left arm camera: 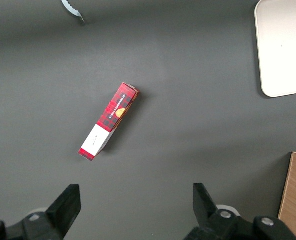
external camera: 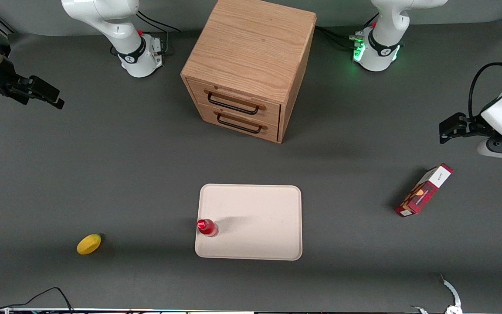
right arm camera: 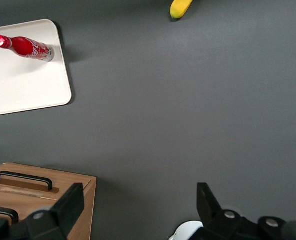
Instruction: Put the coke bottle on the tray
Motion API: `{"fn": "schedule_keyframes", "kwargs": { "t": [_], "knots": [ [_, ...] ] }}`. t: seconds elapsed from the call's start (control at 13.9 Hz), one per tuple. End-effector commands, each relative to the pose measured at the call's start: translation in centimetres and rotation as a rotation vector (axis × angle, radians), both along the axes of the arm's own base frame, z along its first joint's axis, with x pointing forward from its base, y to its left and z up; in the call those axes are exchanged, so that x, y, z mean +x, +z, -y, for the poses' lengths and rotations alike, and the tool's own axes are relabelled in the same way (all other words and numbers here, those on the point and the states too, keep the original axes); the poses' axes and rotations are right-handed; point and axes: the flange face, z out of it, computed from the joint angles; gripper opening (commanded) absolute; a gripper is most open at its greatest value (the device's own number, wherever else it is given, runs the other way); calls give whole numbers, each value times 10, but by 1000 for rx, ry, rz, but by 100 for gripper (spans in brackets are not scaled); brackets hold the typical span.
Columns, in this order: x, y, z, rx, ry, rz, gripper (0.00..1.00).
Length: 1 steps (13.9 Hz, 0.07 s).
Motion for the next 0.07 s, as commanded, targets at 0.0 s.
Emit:
{"fn": "schedule_keyframes", "kwargs": {
  "t": [0.0],
  "knots": [
    [-6,7,10,31,-17,26,100]
  ]
}}
